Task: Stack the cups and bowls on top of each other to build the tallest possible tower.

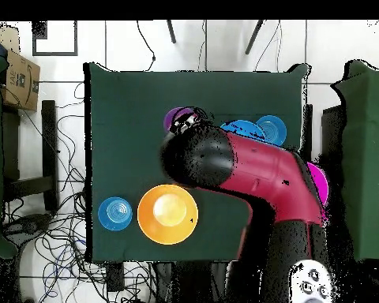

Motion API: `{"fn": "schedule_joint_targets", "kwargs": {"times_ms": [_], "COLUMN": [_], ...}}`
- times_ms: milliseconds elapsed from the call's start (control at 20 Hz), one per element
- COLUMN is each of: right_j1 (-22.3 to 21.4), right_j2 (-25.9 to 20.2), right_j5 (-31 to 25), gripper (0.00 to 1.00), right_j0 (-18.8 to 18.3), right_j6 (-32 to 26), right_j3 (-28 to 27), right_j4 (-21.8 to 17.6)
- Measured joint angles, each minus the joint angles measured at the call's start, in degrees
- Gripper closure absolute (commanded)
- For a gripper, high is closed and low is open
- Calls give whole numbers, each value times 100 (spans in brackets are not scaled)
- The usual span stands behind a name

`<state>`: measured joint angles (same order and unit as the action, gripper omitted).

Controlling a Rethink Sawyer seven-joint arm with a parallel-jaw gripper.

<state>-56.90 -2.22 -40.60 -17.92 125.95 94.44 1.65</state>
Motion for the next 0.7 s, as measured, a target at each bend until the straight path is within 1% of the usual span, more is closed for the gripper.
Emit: {"fn": "schedule_joint_targets", "kwargs": {"times_ms": [150,250,400,700], "right_j1": [-8,-8,-6,-4], "right_j2": [-188,-278,-529,-880], "right_j5": [1,0,30,299], "gripper": [100,100,100,100], "right_j0": [-316,-432,-703,-1033], "right_j6": [-231,-326,-545,-675], "right_j3": [15,32,123,348], "right_j4": [-111,-186,-383,-693]}}
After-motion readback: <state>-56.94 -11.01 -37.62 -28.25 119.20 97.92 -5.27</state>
